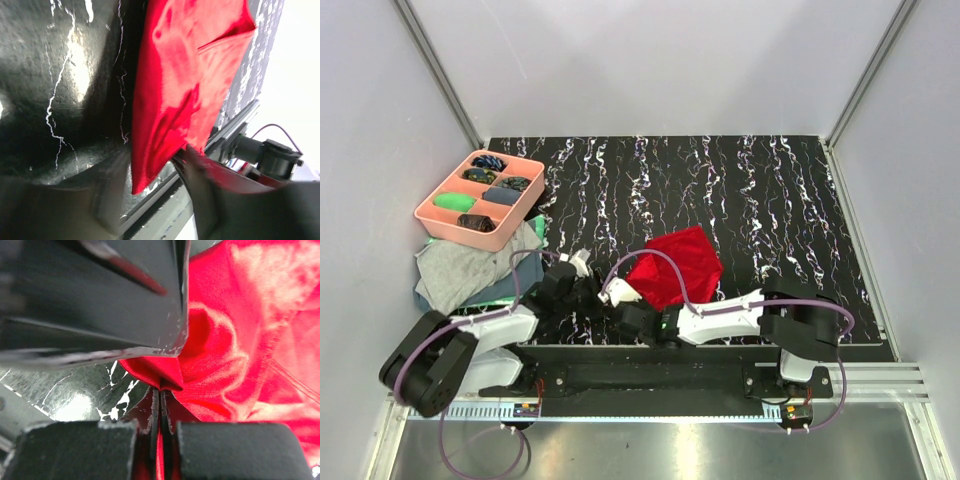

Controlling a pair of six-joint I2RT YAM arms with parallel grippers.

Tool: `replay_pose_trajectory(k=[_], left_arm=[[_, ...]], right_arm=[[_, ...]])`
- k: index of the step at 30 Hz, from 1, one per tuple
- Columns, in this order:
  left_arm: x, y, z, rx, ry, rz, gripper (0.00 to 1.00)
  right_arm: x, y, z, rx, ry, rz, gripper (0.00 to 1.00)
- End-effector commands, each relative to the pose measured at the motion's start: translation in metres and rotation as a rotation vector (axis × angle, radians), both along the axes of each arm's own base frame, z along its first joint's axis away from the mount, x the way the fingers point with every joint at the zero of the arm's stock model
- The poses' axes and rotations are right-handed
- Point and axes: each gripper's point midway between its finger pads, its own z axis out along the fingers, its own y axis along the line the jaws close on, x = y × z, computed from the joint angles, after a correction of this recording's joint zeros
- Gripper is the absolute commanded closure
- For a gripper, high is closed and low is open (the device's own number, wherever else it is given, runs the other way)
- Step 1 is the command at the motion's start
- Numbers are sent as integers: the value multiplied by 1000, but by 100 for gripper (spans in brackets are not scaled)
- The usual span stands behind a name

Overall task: Fold the napkin, place the utensils inside, and roll it up
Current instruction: Roll the napkin with the utensil

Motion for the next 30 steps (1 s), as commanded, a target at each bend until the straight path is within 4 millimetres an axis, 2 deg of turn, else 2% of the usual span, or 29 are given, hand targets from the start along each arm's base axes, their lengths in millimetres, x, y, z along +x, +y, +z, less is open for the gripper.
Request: replay_pose_trajectory(k=[1, 3, 5, 6, 7, 9, 12, 15, 21, 30], left_arm=[[17, 4, 29, 5, -130, 4, 41], [16, 14, 21, 63, -133, 25, 36], [17, 21, 23, 86, -161, 40, 35], [17, 27, 19, 121, -169, 46, 34], [17, 29, 18, 136, -181, 47, 33], [20, 33, 21, 161, -229, 39, 32], [23, 35, 23, 189, -295, 11, 32], [24, 34, 28, 198, -355, -27, 24], [22, 24, 36, 180, -438, -127, 16], [14, 14, 35, 151, -511, -242, 9]], right_arm=[[-31, -13, -19, 20, 268, 88, 100], [-24, -14, -13, 66, 313, 79, 100], [-30, -7, -4, 129, 389, 127, 100], [-23, -8, -1, 151, 411, 118, 100], [-31, -3, 3, 180, 465, 159, 100], [-25, -3, 7, 218, 507, 160, 100], [-31, 1, 13, 275, 598, 203, 100], [-29, 1, 17, 333, 687, 223, 100], [-26, 0, 27, 449, 869, 253, 100], [-9, -7, 17, 553, 1076, 225, 100]])
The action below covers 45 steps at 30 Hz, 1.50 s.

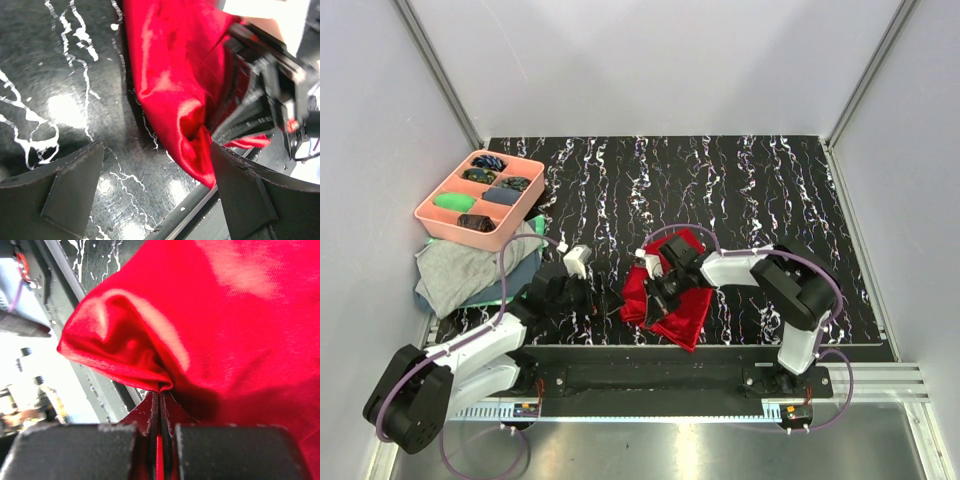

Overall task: Fold the napkin, place the utensils inside, and roll it up
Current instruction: Roll the napkin with the utensil

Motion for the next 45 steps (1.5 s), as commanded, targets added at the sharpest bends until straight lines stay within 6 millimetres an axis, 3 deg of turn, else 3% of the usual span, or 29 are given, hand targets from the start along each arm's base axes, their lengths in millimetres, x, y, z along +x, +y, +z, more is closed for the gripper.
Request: replay_pose_trajectory(k=[1, 12, 19, 23, 28, 37, 45], left_arm=[[5, -17, 25, -60, -132, -107, 9], [-17, -35, 15, -1, -188, -254, 8], [-12, -34, 3, 82, -202, -249, 8], [4, -31, -6, 182, -186, -200, 16], [12, -37, -2, 174, -214, -183, 19], [20, -38, -8, 162, -209, -134, 37], [22, -47, -9, 134, -208, -157, 46]], right_arm=[[6, 7, 14, 109, 112, 24, 100], [20, 4, 3, 128, 221, -7, 100], [21, 4, 4, 134, 221, -6, 100], [20, 3, 3, 130, 224, -6, 100], [19, 2, 2, 127, 225, -4, 100], [19, 2, 2, 124, 227, -2, 100], [17, 0, -1, 116, 235, -1, 100]])
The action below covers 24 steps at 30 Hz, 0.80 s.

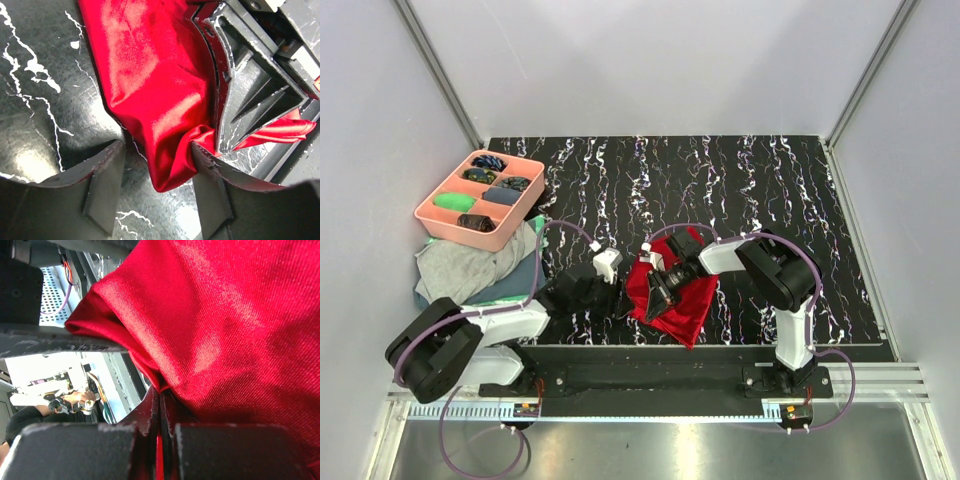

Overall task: Fold the napkin, place the utensils inside, and roll it up
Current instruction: Roll the napkin with the utensil

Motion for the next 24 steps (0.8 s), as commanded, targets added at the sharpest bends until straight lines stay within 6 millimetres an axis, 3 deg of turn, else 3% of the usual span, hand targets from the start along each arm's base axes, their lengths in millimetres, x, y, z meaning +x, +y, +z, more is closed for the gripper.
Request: replay_pose_trajectory(k=[1, 10, 11, 21, 24], left_arm=[[16, -14, 14, -51, -63, -2, 51], [18, -20, 15, -54, -59, -18, 74], [18, -20, 15, -52, -57, -18, 81], [16, -13, 12, 7, 22, 23, 100], [13, -10, 9, 34, 68, 39, 100]], right_arm=[[4, 2, 1, 13, -1, 10, 100], [3, 0, -2, 4, 1, 10, 100], [2, 0, -1, 3, 3, 10, 100], [13, -3, -2, -57, -69, -21, 100], [20, -5, 0, -89, -110, -48, 96]])
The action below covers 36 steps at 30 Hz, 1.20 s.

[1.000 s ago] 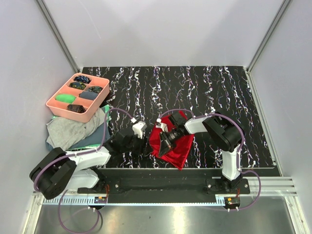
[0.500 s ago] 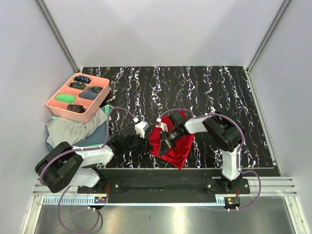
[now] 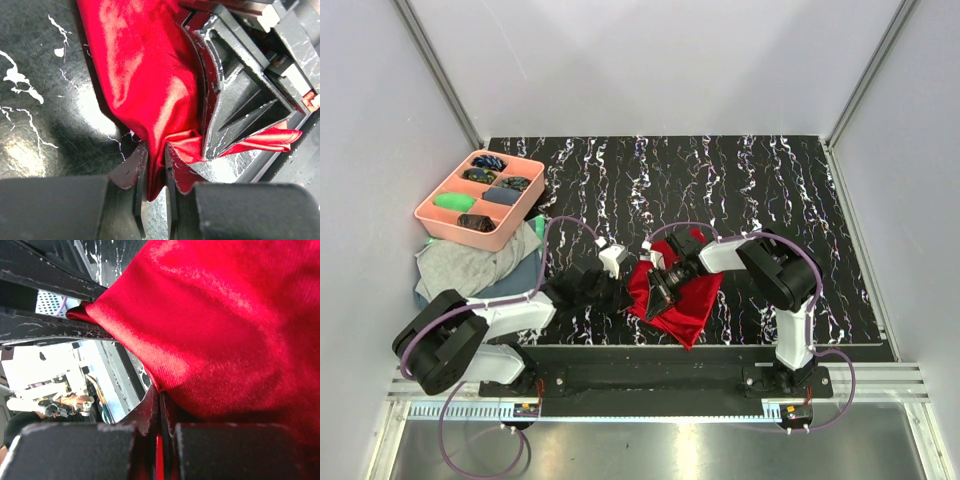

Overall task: Fold the napkin, place the utensils inside, and roll it up
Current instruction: Roll the napkin with the utensil

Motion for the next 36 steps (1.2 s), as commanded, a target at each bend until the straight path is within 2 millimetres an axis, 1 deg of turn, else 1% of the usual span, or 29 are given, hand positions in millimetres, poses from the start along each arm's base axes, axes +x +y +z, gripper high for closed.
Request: replay_pose_trajectory(k=[1, 2, 3, 4, 5, 6, 7, 8, 9, 10, 11, 12, 13, 14, 15, 16, 17, 18, 20, 21, 23, 24, 26, 28, 32, 34, 35, 36], left_arm=[[10, 3, 5, 48, 9, 43, 100], [7, 6, 2, 65, 35, 49, 100], [8, 5, 3, 69, 44, 54, 100], [8, 6, 2, 75, 56, 62, 100], [4, 9, -1, 89, 84, 72, 100], [5, 8, 1, 91, 94, 77, 100], [5, 8, 2, 91, 101, 84, 100], [3, 8, 3, 99, 125, 88, 100], [2, 8, 4, 100, 134, 88, 100], [1, 7, 4, 101, 141, 87, 100], [1, 7, 6, 102, 155, 88, 100], [0, 7, 5, 107, 163, 88, 100], [0, 7, 5, 110, 170, 89, 100], [-2, 7, 4, 117, 184, 86, 100], [-2, 7, 4, 120, 189, 90, 100], [-3, 8, 3, 126, 195, 89, 100], [-3, 8, 2, 132, 204, 93, 100], [-4, 9, 0, 137, 214, 94, 100], [-6, 9, -1, 142, 230, 93, 100], [-7, 9, -1, 143, 234, 93, 100], [-7, 9, -1, 141, 240, 96, 100], [-8, 9, -2, 144, 243, 96, 100], [-8, 10, -2, 147, 247, 97, 100], [-8, 11, -2, 150, 252, 101, 100], [-9, 10, 0, 146, 263, 95, 100], [-9, 10, 2, 145, 267, 89, 100], [-9, 10, 2, 147, 270, 87, 100], [-9, 9, 3, 149, 272, 80, 100]], right_arm=[[18, -4, 6, -69, -122, -45, 92], [20, -4, 8, -78, -134, -53, 87], [24, -7, 9, -97, -158, -68, 83], [26, -6, 17, -91, -187, -75, 75], [28, -9, 20, -102, -203, -85, 71], [30, -12, 20, -123, -230, -97, 69], [32, -13, 31, -113, -267, -109, 65], [34, -19, 29, -146, -297, -132, 63], [37, -21, 42, -137, -340, -151, 61], [37, -24, 43, -148, -361, -163, 60], [36, -30, 39, -184, -383, -182, 59], [36, -32, 48, -177, -406, -200, 59], [34, -33, 49, -183, -412, -209, 59], [29, -36, 45, -205, -416, -215, 60], [25, -36, 50, -203, -419, -224, 60], [21, -36, 49, -211, -419, -223, 60], [19, -39, 46, -235, -429, -231, 60], [9, -36, 45, -244, -429, -217, 59], [1, -36, 39, -276, -439, -215, 60], [-5, -34, 37, -286, -426, -214, 64], [-9, -37, 29, -324, -419, -222, 67], [-13, -37, 25, -337, -412, -224, 71], [-15, -39, 21, -361, -398, -240, 74], [-17, -41, 19, -371, -387, -251, 75], [-28, -45, 14, -383, -340, -246, 76], [-31, -46, 16, -386, -352, -235, 74], [-29, -43, 21, -372, -373, -229, 73], [-27, -40, 32, -349, -399, -232, 71]])
